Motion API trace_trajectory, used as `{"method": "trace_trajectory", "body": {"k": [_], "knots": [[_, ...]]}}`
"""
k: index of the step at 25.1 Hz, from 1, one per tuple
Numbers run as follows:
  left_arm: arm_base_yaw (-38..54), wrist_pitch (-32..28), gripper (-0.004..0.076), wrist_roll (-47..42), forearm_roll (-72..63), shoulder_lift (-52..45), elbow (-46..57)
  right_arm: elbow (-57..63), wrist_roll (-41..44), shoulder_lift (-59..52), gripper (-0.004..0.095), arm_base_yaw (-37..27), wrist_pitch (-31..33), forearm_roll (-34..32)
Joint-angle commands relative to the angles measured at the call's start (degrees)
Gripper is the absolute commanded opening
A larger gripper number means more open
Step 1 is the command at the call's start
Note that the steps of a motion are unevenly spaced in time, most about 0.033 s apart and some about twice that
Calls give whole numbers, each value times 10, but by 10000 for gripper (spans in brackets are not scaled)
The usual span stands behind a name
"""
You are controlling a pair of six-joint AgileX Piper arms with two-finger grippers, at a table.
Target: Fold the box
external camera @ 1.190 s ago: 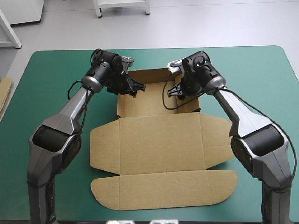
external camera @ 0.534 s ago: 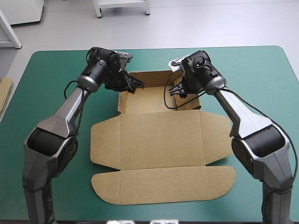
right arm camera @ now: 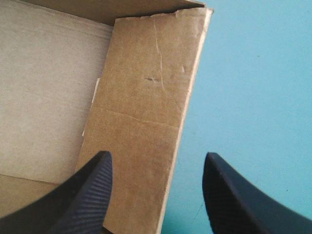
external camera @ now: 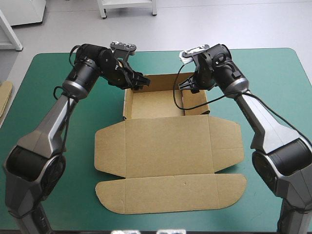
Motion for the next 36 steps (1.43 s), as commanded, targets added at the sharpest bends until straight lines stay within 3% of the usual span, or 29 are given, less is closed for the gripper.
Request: {"method": "trace_trajectory", "body": {"k": [1, 8, 20, 27, 36], "knots": [[-5, -49, 437, 12, -20, -93, 50, -18, -11, -48, 483, 1, -2, -12], [-5, -238, 437, 24, -43, -321, 376, -16, -29, -87, 483, 1, -2, 7], [-5, -405, 437, 32, -58, -672, 710, 27, -42, -220, 482, 1, -6, 37], [-5, -401, 437, 32, -58, -784, 776, 118, -36, -292, 482, 1, -54, 52], [-5, -403, 437, 32, -58, -805, 815, 158, -34, -279, 482, 1, -113, 31]]}}
